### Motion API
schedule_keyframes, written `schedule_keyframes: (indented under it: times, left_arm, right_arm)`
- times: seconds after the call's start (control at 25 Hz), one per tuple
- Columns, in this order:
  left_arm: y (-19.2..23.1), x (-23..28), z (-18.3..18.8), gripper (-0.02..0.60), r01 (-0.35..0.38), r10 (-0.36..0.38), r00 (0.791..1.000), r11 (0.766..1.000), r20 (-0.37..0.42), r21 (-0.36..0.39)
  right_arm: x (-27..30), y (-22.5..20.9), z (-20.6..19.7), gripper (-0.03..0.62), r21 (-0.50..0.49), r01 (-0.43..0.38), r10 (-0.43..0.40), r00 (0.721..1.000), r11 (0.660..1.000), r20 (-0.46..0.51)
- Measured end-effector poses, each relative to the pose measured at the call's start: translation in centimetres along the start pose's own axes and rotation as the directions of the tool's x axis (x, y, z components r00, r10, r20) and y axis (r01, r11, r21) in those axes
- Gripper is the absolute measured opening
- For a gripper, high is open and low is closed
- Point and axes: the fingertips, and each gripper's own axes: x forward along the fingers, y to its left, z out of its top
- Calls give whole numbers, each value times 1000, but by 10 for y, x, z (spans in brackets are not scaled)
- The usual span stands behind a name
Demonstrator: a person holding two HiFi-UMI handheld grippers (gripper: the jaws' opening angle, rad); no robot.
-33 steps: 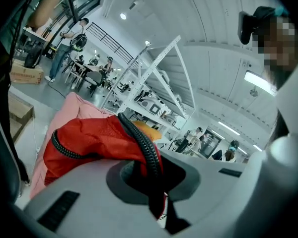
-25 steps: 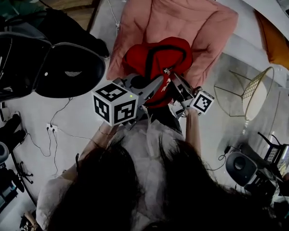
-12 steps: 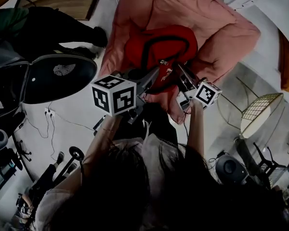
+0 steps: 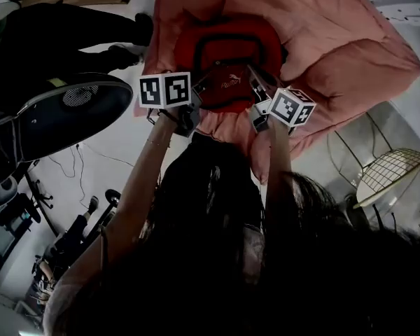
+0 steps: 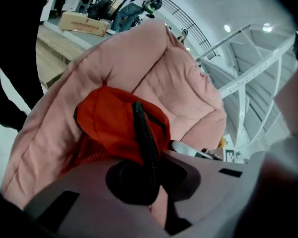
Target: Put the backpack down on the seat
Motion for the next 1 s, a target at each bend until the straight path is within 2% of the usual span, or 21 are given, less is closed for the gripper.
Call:
schedule_keyframes:
  times: [0.08, 0.16, 0.24, 0.36, 0.48, 0.64, 0.76, 0.88, 1.0]
  left_arm:
    - [30, 10, -6, 38, -60, 61, 997, 998, -38, 21]
    - [55, 26, -7, 38, -107, 107, 993, 994, -46, 6]
    - [78, 45, -4, 38, -135, 134, 990, 990, -45, -38]
    - [103, 55, -6, 38, -152, 147, 987, 983, -60, -103]
    - [105, 52, -14, 53, -117, 111, 992, 986, -57, -115]
    - [108, 54, -21, 177, -100, 99, 995, 993, -33, -62]
    - [112, 42, -23, 313, -117, 118, 993, 993, 12, -12]
    - [119, 17, -34, 316, -144, 143, 989, 989, 26, 34]
    - [116, -19, -58, 316, -94, 94, 996, 995, 0, 39]
  right_arm:
    - [16, -12, -15, 41, -77, 76, -81, 995, 994, -62]
    - [27, -34, -35, 41, -195, 146, -178, 971, 970, -157]
    - [32, -54, -49, 41, -276, 179, -244, 943, 944, -224]
    - [28, -56, -66, 41, -314, 194, -283, 921, 929, -268]
    - [11, -46, -76, 41, -303, 227, -308, 916, 926, -257]
    - [-6, -47, -79, 41, -285, 250, -318, 921, 925, -225]
    - [-18, -41, -74, 41, -301, 261, -329, 922, 917, -204]
    - [-33, -27, -69, 41, -335, 273, -346, 920, 902, -183]
    - [-49, -4, -71, 41, -375, 278, -357, 920, 884, -161]
